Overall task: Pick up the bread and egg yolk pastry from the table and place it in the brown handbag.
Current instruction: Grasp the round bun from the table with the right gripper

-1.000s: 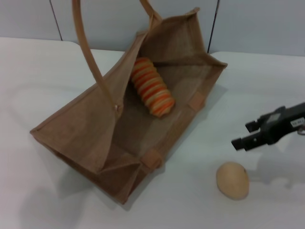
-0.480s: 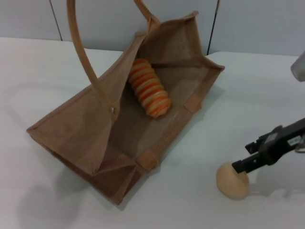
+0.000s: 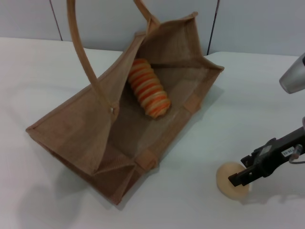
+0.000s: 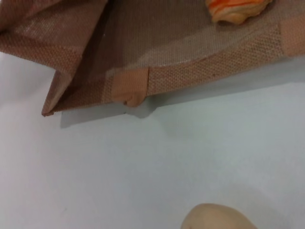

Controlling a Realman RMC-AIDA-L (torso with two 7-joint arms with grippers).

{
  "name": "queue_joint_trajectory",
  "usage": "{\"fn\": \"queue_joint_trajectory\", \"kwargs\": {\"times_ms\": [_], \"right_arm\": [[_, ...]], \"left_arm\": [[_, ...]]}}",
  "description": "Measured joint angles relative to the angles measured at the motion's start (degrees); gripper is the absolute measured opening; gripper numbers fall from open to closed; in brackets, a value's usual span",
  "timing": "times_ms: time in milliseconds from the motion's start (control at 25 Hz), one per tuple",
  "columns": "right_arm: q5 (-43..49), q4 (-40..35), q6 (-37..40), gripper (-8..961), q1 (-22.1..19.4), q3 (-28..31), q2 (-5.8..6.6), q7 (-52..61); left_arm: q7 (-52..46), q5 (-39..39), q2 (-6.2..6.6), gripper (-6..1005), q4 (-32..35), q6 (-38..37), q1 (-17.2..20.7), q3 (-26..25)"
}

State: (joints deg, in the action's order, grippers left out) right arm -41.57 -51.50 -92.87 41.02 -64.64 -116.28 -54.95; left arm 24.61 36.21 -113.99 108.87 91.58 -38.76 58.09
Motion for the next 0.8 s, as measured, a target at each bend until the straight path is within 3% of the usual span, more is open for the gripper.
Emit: {"fn": "queue_joint_trajectory", "kwargs": {"times_ms": [680, 800], "right_arm": [[0.9, 6.2, 3.0, 815, 2.5, -1.4, 0.19, -0.2], [1.1, 6.5, 3.0, 762, 2.9, -1.5, 0.21, -0.2]], "left_arm": [[0.0, 0.0, 0.0, 119, 0.0, 0.1, 0.0, 0.0], [0.0, 0.0, 0.0, 119, 0.0, 0.0, 0.0, 0.0]]}}
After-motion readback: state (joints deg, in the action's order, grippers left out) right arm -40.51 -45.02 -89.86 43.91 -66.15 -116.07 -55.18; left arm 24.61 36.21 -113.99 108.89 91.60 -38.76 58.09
